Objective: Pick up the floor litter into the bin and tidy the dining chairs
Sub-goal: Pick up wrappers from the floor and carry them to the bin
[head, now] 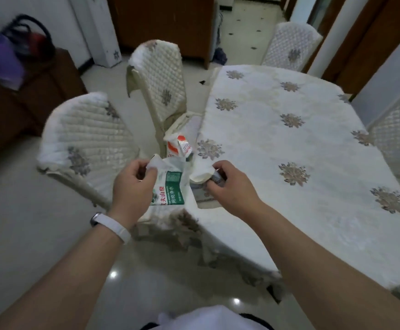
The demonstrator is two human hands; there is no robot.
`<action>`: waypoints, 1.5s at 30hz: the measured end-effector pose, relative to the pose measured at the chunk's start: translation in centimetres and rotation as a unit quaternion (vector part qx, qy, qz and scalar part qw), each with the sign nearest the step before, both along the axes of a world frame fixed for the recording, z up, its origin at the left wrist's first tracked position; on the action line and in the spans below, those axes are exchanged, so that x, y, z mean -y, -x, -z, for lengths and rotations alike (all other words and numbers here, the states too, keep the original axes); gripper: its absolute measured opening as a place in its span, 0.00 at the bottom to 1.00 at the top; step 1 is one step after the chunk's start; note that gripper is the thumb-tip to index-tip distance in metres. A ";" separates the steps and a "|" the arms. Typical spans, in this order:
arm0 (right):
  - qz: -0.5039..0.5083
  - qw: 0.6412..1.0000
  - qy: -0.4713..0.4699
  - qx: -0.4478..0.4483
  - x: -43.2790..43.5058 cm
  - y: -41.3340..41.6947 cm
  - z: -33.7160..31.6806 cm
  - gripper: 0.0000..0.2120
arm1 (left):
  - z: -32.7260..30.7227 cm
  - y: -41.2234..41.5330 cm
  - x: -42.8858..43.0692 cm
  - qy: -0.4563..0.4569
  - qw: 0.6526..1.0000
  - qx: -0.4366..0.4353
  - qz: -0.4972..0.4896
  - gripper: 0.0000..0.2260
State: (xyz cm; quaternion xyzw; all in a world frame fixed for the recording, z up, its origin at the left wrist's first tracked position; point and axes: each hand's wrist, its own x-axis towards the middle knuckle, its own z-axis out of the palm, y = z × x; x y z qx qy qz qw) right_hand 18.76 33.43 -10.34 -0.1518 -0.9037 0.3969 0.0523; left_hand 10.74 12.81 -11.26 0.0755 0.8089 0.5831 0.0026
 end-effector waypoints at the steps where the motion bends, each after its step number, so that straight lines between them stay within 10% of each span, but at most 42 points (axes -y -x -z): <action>1: -0.018 1.000 0.001 -0.003 2.2 1.2 -0.1 0.11 | 0.1 0.6 2.4 0.001 1.000 -0.005 -0.014 0.06; 20: -0.240 0.970 0.041 0.015 28.9 20.0 1.3 0.10 | 2.5 7.8 31.7 0.011 0.960 0.040 -0.278 0.05; 45: -0.296 0.950 0.099 0.034 57.4 48.4 1.9 0.10 | 2.0 30.9 60.5 -0.014 0.927 0.059 -0.370 0.05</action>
